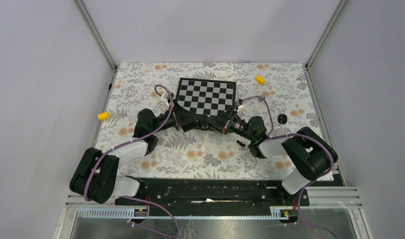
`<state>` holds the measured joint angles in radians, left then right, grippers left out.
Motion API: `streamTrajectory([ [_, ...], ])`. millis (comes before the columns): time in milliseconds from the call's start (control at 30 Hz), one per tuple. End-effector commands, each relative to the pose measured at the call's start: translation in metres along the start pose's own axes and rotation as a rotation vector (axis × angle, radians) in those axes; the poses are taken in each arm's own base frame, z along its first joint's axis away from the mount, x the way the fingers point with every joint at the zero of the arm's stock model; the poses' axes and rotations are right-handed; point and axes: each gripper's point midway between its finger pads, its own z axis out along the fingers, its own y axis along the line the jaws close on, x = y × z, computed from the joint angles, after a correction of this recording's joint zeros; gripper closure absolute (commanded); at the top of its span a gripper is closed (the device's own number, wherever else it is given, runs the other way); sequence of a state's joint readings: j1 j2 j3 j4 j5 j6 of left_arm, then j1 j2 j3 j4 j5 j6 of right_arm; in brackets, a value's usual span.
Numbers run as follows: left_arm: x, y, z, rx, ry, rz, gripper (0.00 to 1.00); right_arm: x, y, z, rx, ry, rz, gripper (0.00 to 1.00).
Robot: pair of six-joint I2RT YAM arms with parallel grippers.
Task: Insert the wireless bluetooth earbuds into the charging case
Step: Pass from the right arm to the left
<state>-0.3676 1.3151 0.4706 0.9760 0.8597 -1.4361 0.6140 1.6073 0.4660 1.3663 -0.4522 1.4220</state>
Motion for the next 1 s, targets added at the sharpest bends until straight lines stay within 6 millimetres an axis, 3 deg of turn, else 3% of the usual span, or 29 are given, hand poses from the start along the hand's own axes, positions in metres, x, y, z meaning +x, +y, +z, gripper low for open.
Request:
streamTrajectory([
  [0, -0.004, -0.027, 0.001, 0.065, -0.008, 0.120, 0.09, -0.005, -0.007, 0.000, 0.033, -0.027, -0.006, 1.00],
  [967, -0.006, -0.017, 0.001, 0.024, -0.012, 0.134, 0.09, -0.005, -0.020, -0.002, 0.072, -0.030, 0.001, 1.00],
])
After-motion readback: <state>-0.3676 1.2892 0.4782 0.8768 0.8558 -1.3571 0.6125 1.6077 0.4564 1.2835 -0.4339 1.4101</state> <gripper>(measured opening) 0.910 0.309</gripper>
